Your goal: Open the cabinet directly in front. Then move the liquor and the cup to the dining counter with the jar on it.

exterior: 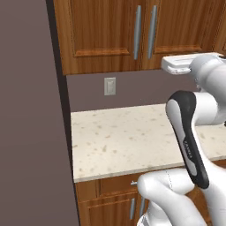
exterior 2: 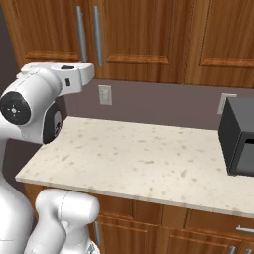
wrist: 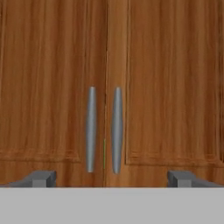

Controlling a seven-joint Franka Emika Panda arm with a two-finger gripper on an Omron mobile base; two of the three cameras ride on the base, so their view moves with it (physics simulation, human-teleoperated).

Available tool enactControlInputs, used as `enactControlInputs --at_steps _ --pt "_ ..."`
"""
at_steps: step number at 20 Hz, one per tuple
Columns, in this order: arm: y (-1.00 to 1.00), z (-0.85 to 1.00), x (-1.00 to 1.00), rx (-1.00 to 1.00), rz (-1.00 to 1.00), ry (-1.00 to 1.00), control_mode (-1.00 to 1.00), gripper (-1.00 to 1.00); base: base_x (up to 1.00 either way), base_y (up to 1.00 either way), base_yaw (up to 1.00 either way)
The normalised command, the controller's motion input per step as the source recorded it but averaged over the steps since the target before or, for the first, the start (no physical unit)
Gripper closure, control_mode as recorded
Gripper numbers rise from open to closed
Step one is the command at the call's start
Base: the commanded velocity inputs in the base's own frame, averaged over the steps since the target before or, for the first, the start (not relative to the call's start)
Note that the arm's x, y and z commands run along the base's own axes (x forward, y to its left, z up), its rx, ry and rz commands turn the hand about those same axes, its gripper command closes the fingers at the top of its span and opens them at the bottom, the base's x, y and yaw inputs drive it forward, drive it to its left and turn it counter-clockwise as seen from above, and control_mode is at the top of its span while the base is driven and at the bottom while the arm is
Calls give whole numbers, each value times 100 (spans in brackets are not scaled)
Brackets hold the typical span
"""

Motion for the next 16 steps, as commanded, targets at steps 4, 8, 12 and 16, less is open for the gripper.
enactControlInputs --at_steps 4,8,12,16 --pt "0 0 58 0 0 1 -100 -100 0 0 0" --pt "0 0 57 0 0 1 -100 -100 0 0 0" --pt "0 0 61 0 0 4 -100 -100 0 0 0" --pt "-11 0 51 2 0 9 -100 -100 0 0 0"
